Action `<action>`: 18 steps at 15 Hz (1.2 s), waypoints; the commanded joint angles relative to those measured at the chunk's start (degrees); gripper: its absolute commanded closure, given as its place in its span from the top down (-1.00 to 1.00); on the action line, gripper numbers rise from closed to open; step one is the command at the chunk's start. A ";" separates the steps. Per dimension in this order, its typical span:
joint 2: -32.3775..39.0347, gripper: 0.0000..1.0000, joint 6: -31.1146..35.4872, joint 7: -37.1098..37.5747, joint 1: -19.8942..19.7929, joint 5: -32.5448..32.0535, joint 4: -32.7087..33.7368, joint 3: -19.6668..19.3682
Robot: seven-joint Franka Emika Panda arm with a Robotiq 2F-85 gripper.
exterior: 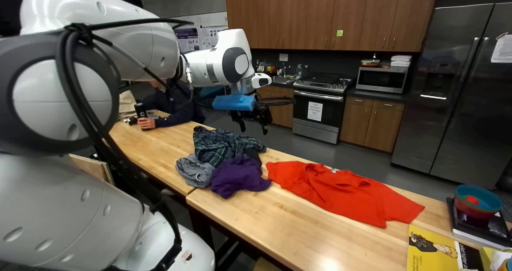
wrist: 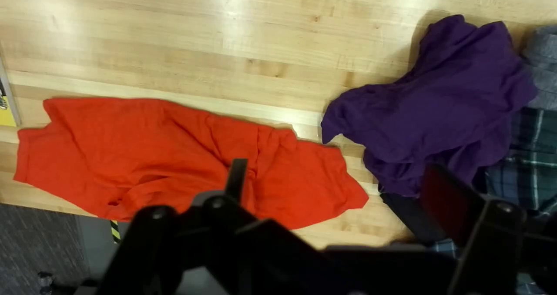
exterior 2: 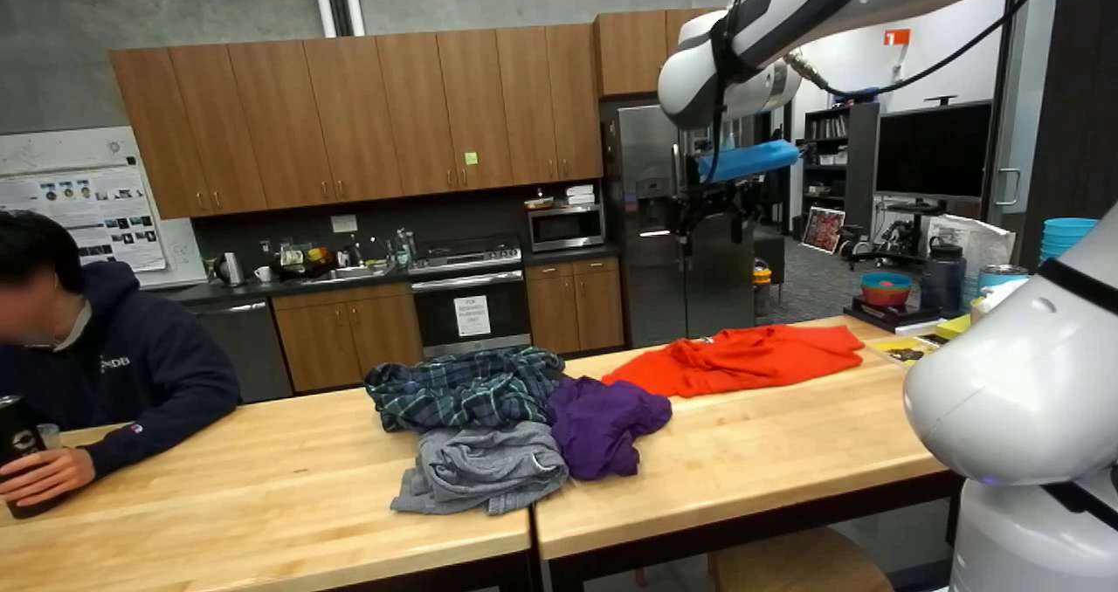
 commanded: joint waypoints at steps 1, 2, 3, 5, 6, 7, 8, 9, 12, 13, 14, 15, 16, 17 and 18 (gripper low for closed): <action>0.46 1.00 -1.18 -1.13 0.97 -0.75 0.84 -1.24; 0.83 1.00 -2.56 -2.77 1.12 -0.46 1.70 -1.91; 1.25 1.00 -3.79 -4.21 1.05 -0.31 2.73 -2.60; 1.75 1.00 -5.06 -6.53 0.96 -0.08 4.47 -3.85; 2.20 1.00 -5.53 -8.02 0.99 0.01 5.70 -4.56; 2.79 1.00 -5.97 -9.45 1.06 0.52 7.12 -5.35; 3.51 1.00 -6.40 -11.12 1.22 1.22 8.62 -6.24; 4.63 1.00 -6.62 -12.87 1.35 2.12 10.41 -7.16; 8.51 1.00 -5.53 -17.54 1.52 3.97 15.14 -9.12; 10.05 1.00 -4.67 -19.17 1.59 4.70 16.54 -9.61; 11.64 1.00 -4.19 -21.07 1.69 5.79 17.97 -10.17; 13.42 1.00 -3.49 -23.06 1.72 6.74 19.38 -10.61; 15.52 1.00 -3.66 -24.81 1.71 7.92 21.13 -11.04; 17.78 1.00 -3.90 -26.06 1.48 9.04 23.00 -11.35; 19.91 1.00 -4.80 -27.37 1.30 10.68 24.82 -11.66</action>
